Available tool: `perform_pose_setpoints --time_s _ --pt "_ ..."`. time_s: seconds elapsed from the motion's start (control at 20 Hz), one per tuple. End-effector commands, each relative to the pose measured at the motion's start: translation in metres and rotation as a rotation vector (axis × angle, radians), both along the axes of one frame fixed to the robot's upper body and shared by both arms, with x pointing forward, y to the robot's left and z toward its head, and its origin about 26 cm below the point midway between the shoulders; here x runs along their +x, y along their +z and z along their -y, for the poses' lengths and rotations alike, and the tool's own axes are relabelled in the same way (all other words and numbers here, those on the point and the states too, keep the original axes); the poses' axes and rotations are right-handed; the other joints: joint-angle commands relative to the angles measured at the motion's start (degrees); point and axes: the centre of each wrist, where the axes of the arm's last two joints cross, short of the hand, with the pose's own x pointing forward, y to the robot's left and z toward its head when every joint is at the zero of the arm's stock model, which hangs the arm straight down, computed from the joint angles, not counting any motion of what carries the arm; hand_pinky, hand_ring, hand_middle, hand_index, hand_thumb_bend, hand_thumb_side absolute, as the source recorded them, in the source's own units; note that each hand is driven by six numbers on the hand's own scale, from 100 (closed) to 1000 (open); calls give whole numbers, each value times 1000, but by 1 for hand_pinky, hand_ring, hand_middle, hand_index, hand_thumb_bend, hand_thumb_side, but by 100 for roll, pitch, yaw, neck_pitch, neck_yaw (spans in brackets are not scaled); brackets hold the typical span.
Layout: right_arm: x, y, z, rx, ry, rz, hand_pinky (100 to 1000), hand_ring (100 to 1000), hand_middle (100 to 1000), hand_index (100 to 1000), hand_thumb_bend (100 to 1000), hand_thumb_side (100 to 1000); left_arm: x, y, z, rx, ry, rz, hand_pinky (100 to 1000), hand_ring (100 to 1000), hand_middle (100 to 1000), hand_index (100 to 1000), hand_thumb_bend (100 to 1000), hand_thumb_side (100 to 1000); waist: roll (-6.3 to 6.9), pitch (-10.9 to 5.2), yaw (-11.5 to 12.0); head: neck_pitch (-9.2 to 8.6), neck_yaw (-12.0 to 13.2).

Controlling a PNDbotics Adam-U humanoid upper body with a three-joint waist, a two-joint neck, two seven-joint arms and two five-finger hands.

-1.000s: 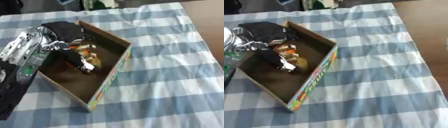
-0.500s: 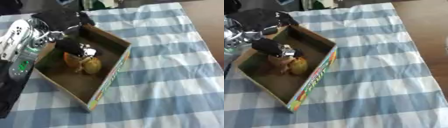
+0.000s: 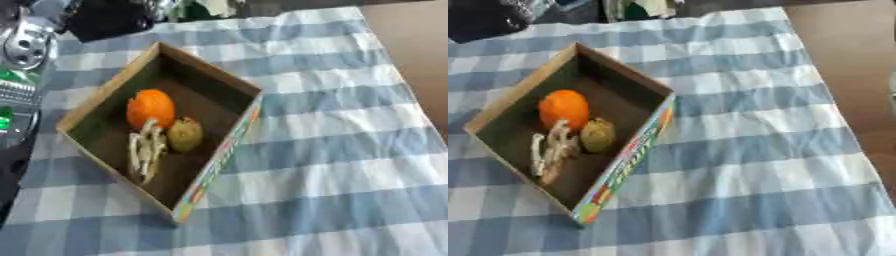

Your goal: Pick up objects on the table and place them in the box.

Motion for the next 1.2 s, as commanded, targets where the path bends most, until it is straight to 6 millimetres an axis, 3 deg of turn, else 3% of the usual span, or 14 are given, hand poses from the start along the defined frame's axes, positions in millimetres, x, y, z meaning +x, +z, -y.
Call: perform_pose_setpoints --time_s 0.05,0.1,0.3,0.45,0.75,1.2 --pt "-6 10 1 -1 -2 41 747 879 630 821 100 574 -10 11 -7 -163 -25 74 547 702 677 815 100 1000 -40 -166 4 7 -28" --pt "-6 10 1 0 -2 43 747 879 630 821 100 575 -12 11 -9 -212 -32 82 531 681 657 805 100 932 -44 -165 11 7 -35" --pt "-6 12 2 3 -5 53 747 878 631 820 100 577 -22 3 -23 -437 -48 122 507 640 622 780 100 873 -66 -157 50 17 -79" --pt "-6 12 2 6 -8 58 746 878 631 820 100 577 -29 -8 -37 -624 -39 170 495 621 608 768 100 874 -78 -151 75 21 -90" --pt "-7 12 3 13 -15 63 745 878 631 820 100 574 -23 -48 -66 -937 3 282 479 601 588 755 100 899 -94 -110 147 -3 -40" --pt "-7 11 5 33 -31 82 740 876 630 818 100 565 -23 -97 -86 -1122 -58 299 484 605 591 757 100 844 -109 -88 212 -23 -24"
